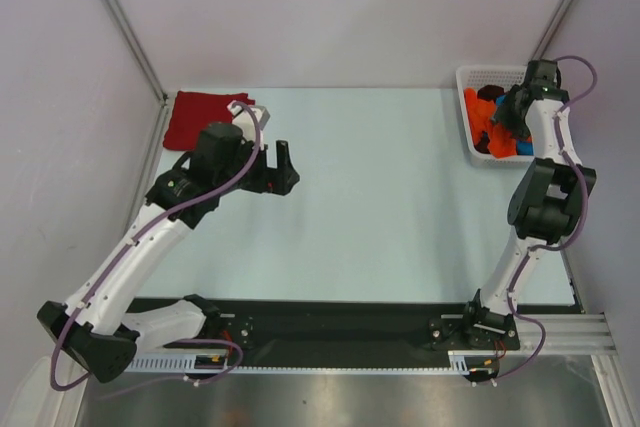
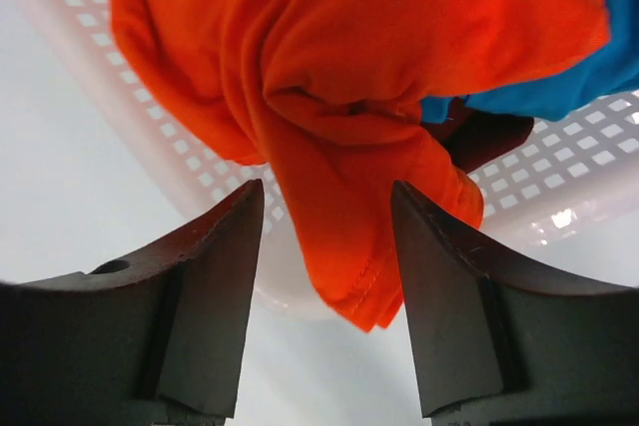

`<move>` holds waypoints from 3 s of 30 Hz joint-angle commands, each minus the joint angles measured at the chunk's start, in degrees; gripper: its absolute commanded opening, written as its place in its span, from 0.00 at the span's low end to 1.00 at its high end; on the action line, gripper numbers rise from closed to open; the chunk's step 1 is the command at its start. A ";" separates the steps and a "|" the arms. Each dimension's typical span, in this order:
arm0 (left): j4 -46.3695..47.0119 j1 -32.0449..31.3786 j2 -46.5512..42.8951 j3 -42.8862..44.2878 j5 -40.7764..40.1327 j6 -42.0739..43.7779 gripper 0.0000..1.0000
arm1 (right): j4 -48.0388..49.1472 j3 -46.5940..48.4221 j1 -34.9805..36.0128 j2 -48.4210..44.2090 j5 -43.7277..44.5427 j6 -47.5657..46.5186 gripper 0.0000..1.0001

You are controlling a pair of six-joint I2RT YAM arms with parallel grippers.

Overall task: Fold and stack the t-shirts
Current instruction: Grab the tshirt from the pile, then move the tshirt to the center of the board

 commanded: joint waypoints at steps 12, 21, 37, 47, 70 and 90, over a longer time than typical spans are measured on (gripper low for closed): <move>-0.10 2.66 -0.64 1.09 -1.58 -0.32 0.99 | -2.49 12.56 1.51 7.64 7.62 -3.84 0.06; 0.52 2.74 -1.78 0.22 -1.58 -0.50 0.99 | -4.00 33.81 2.22 4.49 11.07 -2.35 0.00; 2.80 2.83 -6.27 0.39 -3.78 -0.68 0.99 | 30.62 40.43 5.02 -18.01 -8.36 13.36 0.00; -0.80 2.83 -8.55 6.10 -11.42 -0.67 0.99 | 25.90 42.11 8.02 -27.41 -12.32 17.77 0.00; -8.19 2.92 -17.26 7.07 -18.46 -4.54 0.96 | 10.10 4.49 43.01 -16.07 -21.82 16.47 0.96; -1.33 -26.51 24.21 15.32 0.44 -4.09 0.89 | -21.73 -46.49 22.70 -52.38 -14.96 14.09 0.60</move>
